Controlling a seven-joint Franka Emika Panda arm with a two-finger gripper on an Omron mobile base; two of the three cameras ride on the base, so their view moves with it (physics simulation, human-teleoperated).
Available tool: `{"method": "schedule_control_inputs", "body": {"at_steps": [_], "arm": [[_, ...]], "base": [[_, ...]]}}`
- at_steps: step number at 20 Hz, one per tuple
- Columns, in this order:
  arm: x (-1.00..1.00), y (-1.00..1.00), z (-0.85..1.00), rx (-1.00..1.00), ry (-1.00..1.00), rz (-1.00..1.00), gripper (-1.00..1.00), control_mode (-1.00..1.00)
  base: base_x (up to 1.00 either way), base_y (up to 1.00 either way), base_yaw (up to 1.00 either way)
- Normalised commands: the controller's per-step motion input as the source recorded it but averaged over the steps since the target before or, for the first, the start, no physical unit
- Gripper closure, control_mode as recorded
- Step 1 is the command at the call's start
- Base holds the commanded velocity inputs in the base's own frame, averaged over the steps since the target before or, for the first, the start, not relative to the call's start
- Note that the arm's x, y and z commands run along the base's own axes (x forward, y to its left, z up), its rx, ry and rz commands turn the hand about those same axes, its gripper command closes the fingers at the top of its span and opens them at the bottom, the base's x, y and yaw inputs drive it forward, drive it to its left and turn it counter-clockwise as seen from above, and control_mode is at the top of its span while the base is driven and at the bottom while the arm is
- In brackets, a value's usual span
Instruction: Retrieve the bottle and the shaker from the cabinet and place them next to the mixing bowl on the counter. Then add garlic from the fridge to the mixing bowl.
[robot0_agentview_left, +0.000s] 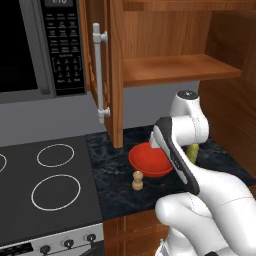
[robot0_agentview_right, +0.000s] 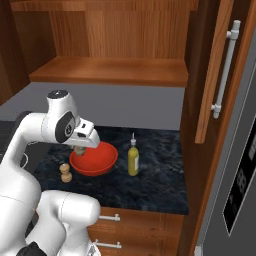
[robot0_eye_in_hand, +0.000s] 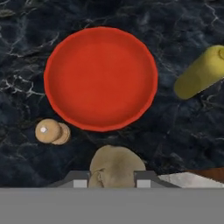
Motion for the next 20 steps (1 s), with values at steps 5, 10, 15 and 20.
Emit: {"method": "schedule_control_inputs", "body": {"at_steps": [5,10,15,20], "arm": [[0.33,0.17,-0.53,0.0,0.0,0.0,1.0,-1.0],[0.56,0.0,-0.2,0.0,0.0,0.0,1.0,-1.0],[0.54,0.0,-0.22,0.0,-0.01,0.0,1.0,-1.0],[0.24,0.0,-0.33,0.0,0.0,0.0,1.0,-1.0]], "base": [[0.0,0.0,0.0],[0.0,0.0,0.0],[0.0,0.0,0.0],[0.0,0.0,0.0]]}}
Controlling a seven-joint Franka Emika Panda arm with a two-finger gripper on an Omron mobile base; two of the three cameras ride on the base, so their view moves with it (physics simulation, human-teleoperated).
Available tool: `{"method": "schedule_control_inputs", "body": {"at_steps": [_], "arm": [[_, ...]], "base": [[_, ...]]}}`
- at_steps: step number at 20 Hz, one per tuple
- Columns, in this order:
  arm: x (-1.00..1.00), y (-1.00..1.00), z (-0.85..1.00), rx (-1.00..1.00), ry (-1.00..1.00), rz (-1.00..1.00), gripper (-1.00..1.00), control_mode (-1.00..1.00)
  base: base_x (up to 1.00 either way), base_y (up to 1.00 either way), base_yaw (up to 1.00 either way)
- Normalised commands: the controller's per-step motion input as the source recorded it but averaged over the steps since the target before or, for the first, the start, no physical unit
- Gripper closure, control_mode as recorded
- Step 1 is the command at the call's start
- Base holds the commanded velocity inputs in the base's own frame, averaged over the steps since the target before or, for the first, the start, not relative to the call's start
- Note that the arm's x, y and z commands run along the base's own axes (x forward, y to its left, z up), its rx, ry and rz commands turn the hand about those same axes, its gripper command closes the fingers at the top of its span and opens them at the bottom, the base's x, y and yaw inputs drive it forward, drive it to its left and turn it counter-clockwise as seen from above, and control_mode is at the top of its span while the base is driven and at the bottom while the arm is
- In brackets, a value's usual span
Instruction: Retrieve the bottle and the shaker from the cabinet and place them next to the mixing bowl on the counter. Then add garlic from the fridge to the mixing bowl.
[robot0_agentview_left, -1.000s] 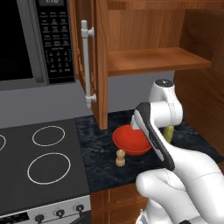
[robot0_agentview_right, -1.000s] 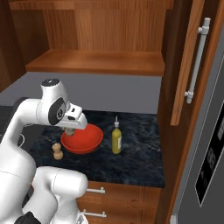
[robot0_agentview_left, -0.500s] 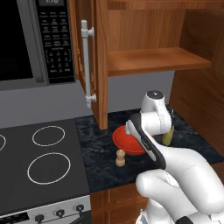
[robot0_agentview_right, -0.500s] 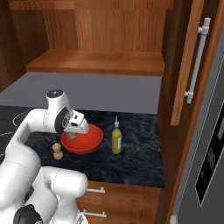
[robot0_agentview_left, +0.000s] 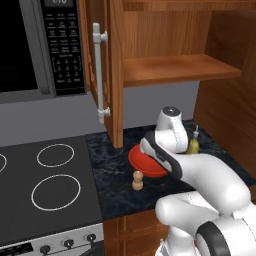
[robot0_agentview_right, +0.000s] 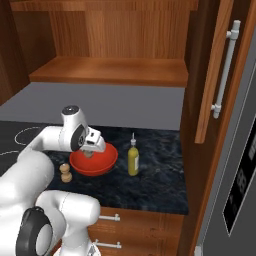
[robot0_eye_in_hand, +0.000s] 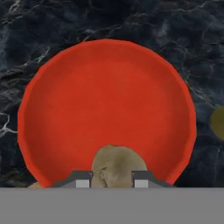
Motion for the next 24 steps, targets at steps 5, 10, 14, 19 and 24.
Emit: {"method": "schedule_control_inputs", "body": {"at_steps": [5,10,14,19,24], "arm": [[0.13,0.0,-0.46,0.0,0.0,0.0,1.0,-1.0],[0.02,0.0,-0.42,0.0,0.0,0.0,1.0,-1.0],[0.01,0.0,-0.23,0.01,0.0,0.0,1.0,-1.0],[0.0,0.0,-0.03,0.0,0.0,0.0,-1.0,-1.0],[0.0,0.0,0.04,0.0,0.02,0.0,-1.0,-1.0]], "base": [[0.0,0.0,0.0],[0.0,0.0,0.0],[0.0,0.0,0.0],[0.0,0.0,0.0],[0.0,0.0,0.0]]}}
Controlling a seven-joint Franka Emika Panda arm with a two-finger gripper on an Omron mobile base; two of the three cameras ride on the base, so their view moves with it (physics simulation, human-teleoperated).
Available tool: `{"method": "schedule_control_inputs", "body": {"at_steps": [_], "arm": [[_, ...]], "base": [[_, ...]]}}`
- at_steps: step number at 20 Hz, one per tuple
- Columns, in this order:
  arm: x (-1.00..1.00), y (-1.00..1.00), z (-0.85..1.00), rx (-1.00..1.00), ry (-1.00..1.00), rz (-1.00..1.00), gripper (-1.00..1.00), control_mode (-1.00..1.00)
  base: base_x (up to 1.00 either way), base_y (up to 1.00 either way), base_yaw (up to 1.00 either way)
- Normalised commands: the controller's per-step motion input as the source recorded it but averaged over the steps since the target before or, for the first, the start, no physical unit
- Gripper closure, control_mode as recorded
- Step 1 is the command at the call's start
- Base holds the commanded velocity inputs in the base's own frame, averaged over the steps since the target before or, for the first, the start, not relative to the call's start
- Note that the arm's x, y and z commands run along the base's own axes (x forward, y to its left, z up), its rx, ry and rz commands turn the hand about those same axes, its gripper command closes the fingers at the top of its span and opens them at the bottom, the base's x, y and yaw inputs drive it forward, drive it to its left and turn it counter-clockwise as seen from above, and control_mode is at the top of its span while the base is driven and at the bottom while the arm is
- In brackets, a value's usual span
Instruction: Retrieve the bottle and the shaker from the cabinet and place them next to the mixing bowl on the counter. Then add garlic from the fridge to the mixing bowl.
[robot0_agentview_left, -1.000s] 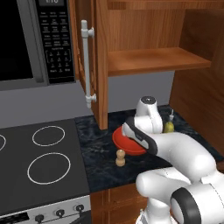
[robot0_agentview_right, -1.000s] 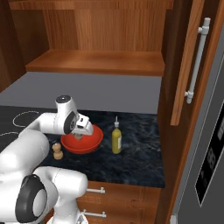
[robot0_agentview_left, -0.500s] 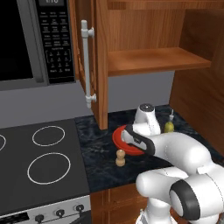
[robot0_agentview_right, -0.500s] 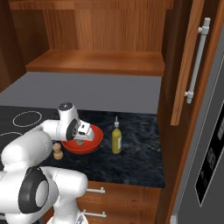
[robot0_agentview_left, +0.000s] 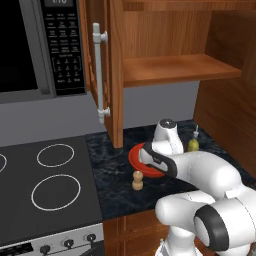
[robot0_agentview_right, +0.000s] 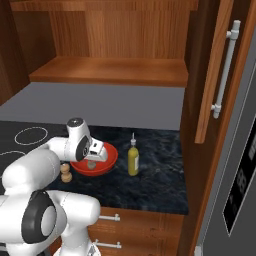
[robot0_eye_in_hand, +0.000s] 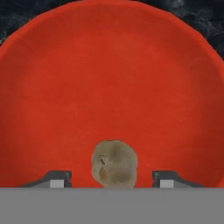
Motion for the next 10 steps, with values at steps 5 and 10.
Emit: {"method": "schedule_control_inputs", "body": {"at_steps": [5,10], "arm": [[0.0,0.0,0.23,-0.01,0.01,0.0,-1.0,-1.0],[-0.1,0.0,0.72,0.0,0.05,0.0,-1.0,-1.0]], "base": [[0.0,0.0,0.0],[0.0,0.0,0.0]]}}
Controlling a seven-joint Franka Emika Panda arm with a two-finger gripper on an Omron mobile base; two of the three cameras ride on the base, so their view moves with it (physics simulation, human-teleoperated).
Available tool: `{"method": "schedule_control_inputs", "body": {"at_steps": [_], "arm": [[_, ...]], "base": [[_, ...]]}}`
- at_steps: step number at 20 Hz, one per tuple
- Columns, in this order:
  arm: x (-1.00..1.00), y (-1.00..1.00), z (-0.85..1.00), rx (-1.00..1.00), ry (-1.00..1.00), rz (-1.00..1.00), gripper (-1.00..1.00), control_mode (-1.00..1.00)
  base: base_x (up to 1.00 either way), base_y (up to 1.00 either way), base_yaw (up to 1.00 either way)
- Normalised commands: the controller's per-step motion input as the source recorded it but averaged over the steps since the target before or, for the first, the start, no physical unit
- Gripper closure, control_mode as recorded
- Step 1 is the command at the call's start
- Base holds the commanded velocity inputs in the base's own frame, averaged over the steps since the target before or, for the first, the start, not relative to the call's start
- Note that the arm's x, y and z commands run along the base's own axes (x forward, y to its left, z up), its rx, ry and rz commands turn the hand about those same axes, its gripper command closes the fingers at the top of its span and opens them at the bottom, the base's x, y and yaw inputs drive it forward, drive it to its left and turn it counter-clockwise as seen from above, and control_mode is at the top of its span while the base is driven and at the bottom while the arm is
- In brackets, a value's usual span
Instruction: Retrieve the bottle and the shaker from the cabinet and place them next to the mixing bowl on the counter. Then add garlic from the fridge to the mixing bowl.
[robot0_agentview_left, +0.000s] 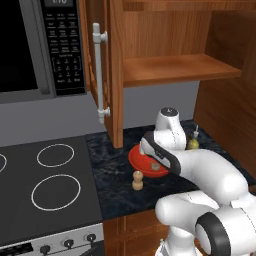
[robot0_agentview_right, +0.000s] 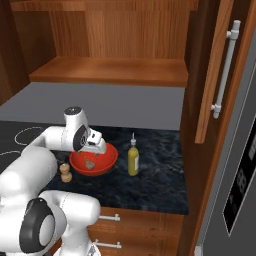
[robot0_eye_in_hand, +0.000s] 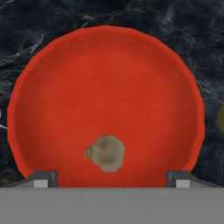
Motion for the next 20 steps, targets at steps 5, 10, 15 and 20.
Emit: {"method": "schedule_control_inputs", "body": {"at_steps": [5,10,15,20], "arm": [[-0.62,-0.05,0.63,0.0,0.02,0.0,-1.0,-1.0],[-0.92,-0.07,0.56,0.0,0.0,0.0,-1.0,-1.0],[-0.83,0.0,0.61,0.0,0.0,0.0,-1.0,-1.0],[-0.69,0.0,0.59,0.0,0.0,0.0,-1.0,-1.0]], "base": [[0.0,0.0,0.0],[0.0,0.0,0.0],[0.0,0.0,0.0],[0.0,0.0,0.0]]}}
